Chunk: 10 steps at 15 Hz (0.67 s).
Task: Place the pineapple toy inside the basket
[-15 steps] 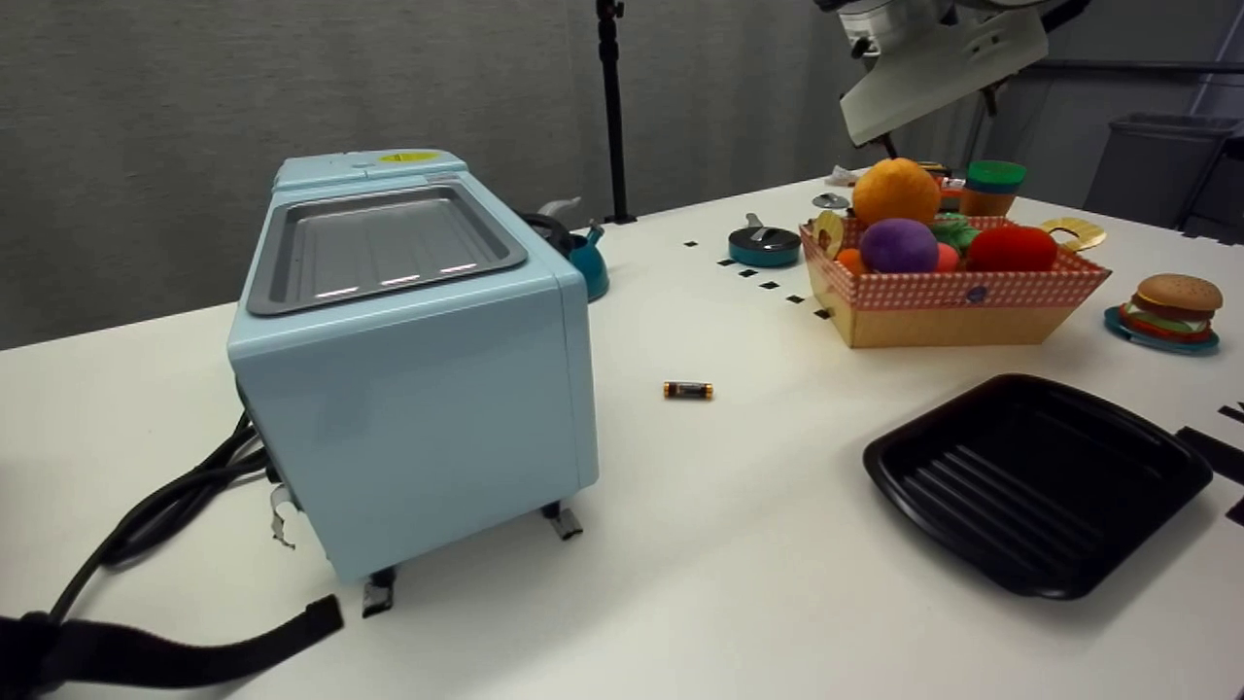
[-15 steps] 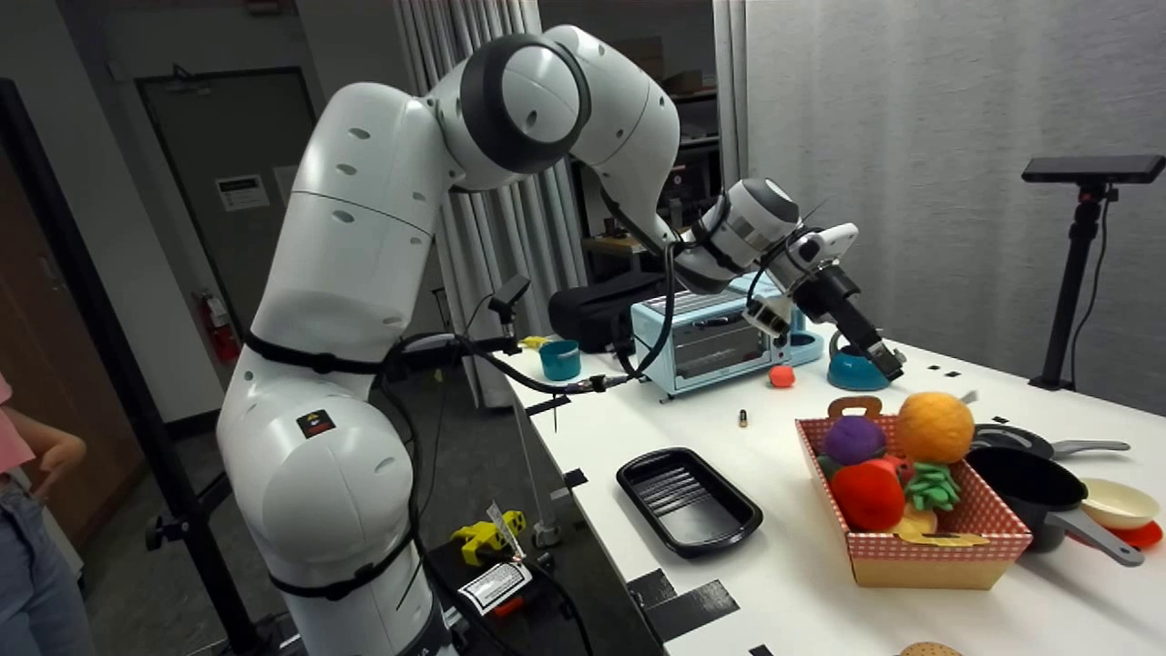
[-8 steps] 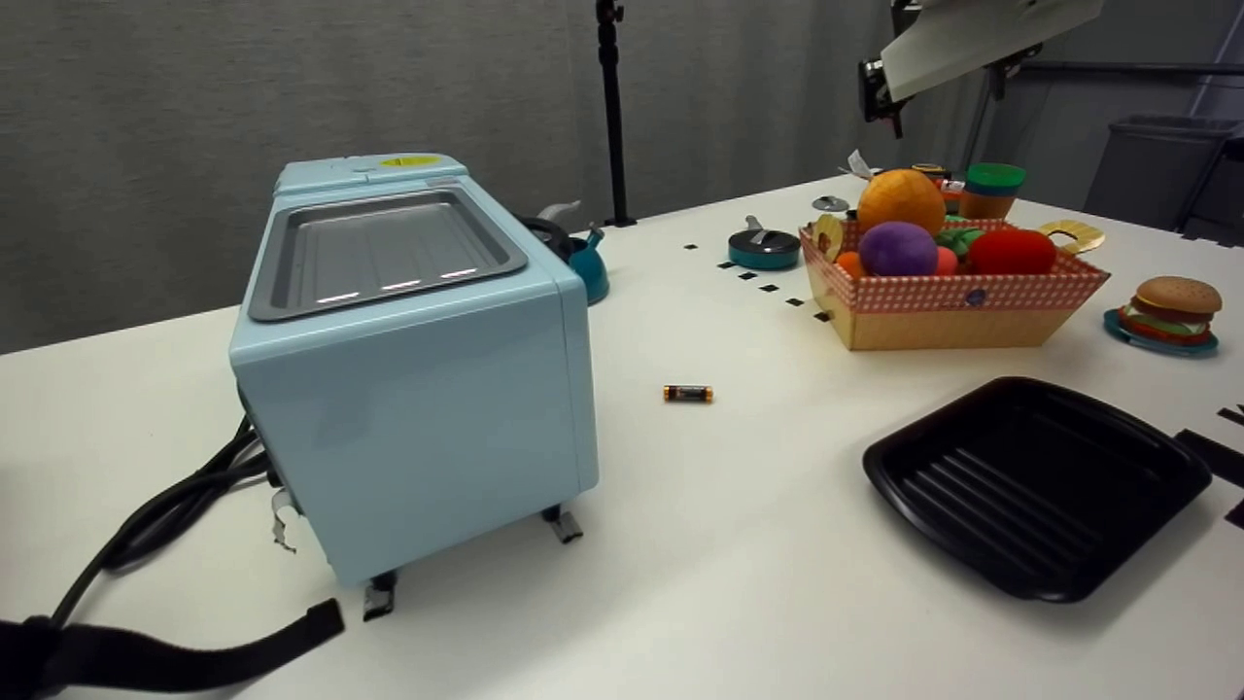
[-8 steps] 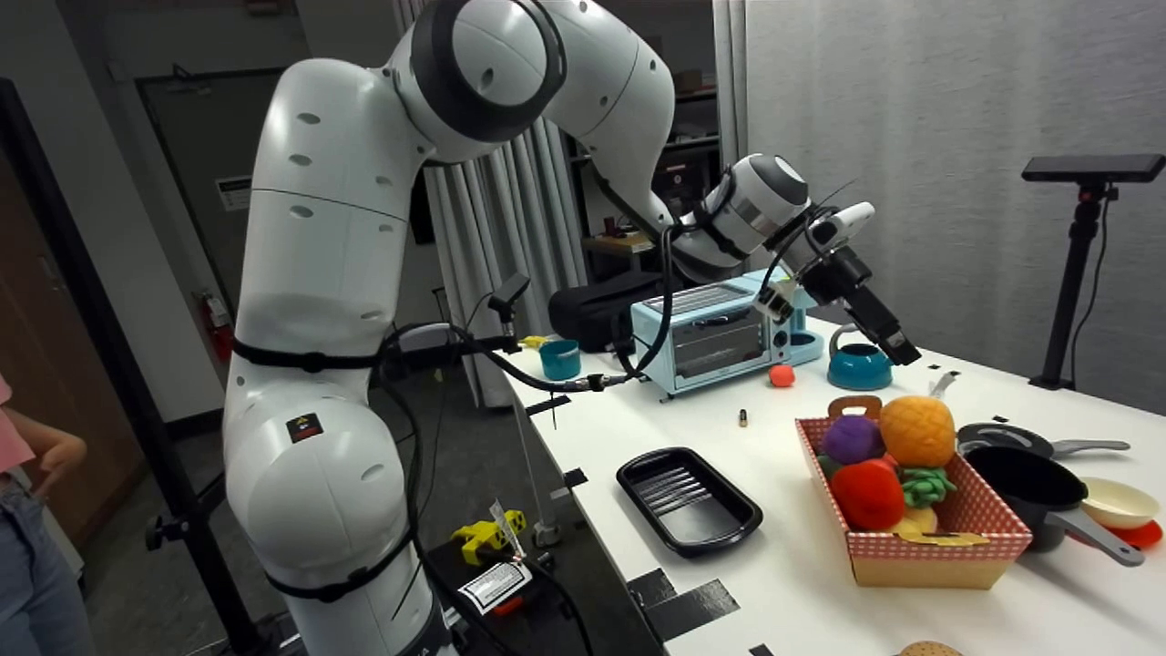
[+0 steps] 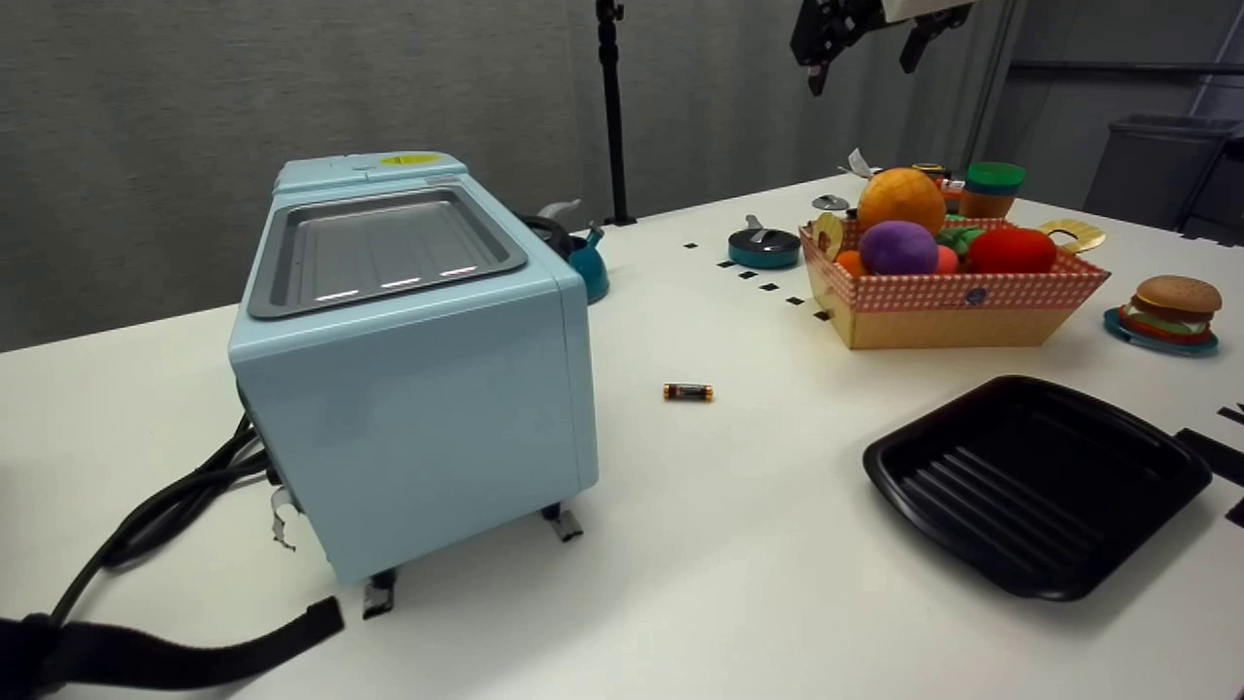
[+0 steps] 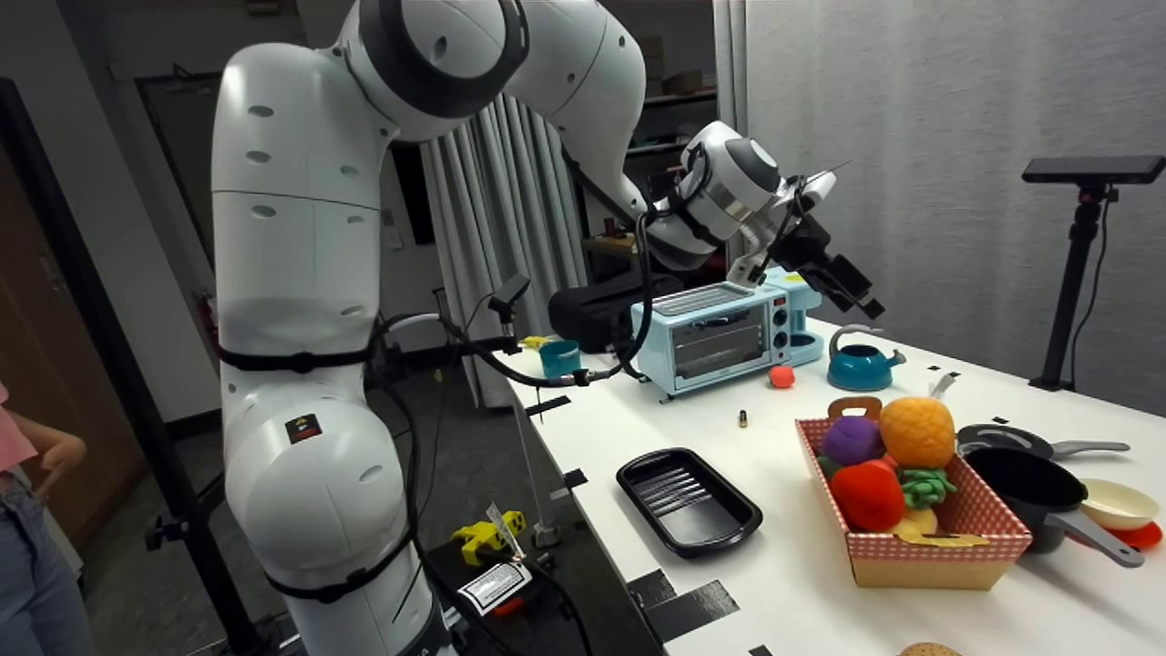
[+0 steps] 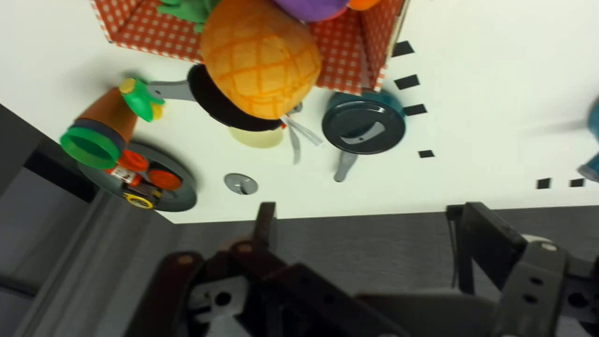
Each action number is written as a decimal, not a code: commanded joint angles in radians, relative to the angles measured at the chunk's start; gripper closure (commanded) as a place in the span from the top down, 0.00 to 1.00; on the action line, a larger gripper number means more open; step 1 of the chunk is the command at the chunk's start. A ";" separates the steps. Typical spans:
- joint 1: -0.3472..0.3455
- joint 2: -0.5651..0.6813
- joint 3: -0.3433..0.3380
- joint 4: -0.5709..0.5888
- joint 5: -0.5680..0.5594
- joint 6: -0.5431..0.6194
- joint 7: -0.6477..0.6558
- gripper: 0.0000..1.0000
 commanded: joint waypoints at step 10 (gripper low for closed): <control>-0.028 -0.049 0.001 -0.093 0.049 0.208 -0.235 1.00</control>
